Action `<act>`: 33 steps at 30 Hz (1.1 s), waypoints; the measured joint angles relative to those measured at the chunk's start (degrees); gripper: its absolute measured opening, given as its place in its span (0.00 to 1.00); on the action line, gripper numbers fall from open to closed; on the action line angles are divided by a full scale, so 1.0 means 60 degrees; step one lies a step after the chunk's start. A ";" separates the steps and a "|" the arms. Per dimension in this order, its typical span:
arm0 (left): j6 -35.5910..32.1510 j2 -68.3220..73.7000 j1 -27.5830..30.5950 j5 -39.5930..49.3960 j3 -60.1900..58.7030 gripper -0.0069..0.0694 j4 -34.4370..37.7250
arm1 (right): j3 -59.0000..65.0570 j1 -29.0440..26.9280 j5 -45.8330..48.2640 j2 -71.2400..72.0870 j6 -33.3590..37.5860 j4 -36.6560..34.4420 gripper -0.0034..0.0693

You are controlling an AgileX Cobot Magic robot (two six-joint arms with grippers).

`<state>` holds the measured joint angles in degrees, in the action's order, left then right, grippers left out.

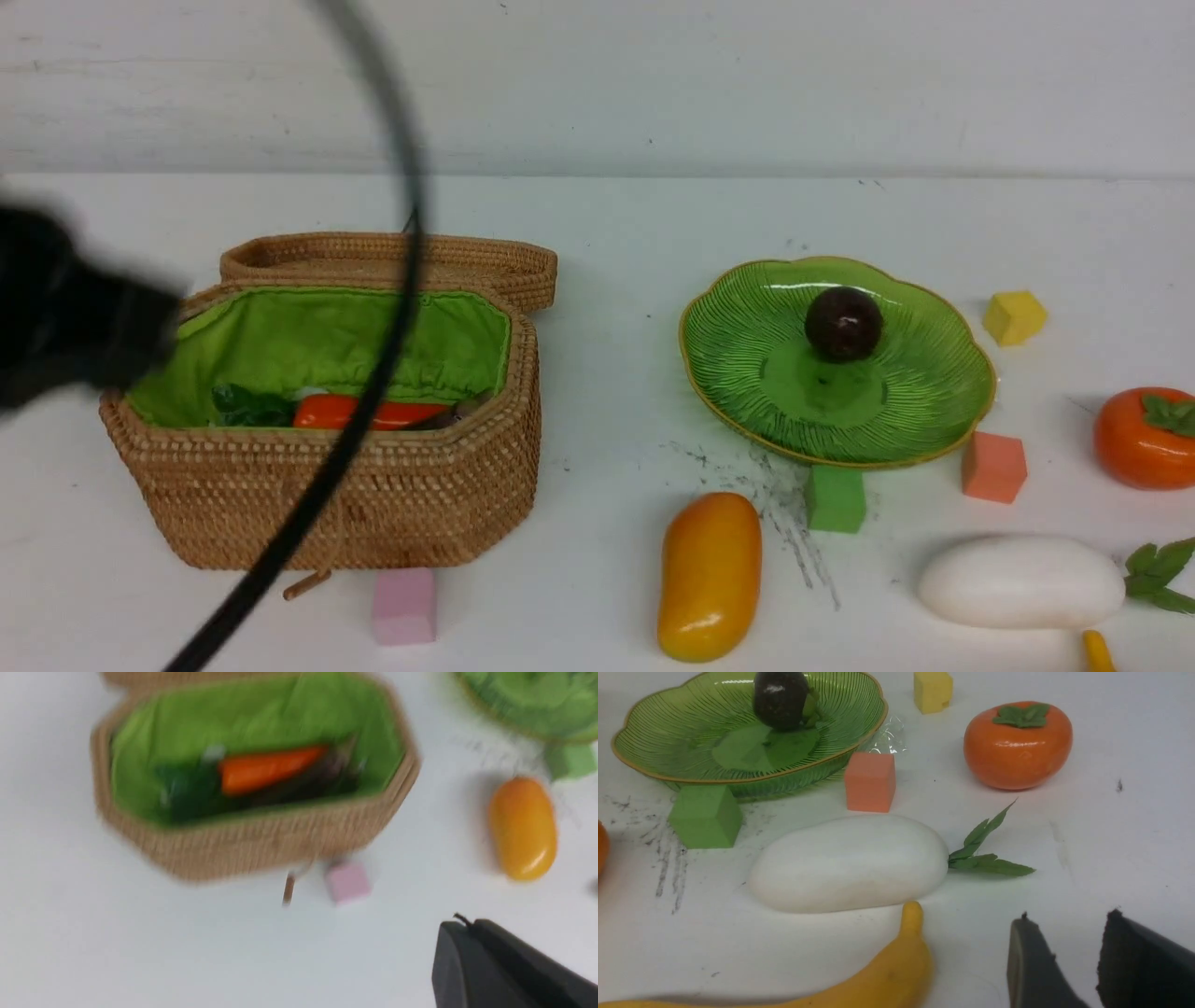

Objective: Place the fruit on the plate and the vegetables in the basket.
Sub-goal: Use the right arm to grab a mango and put it into the right plate

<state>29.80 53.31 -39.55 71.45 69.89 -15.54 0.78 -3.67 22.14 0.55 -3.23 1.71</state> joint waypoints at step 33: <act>0.2599 -0.3905 0.0000 -0.1824 -0.4119 0.07 -0.1332 | 0.0000 0.0000 0.0000 0.0000 0.0000 0.0000 0.38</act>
<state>45.40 29.89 -39.55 60.51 45.18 -23.53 0.78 -3.67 22.14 0.55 -3.23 1.71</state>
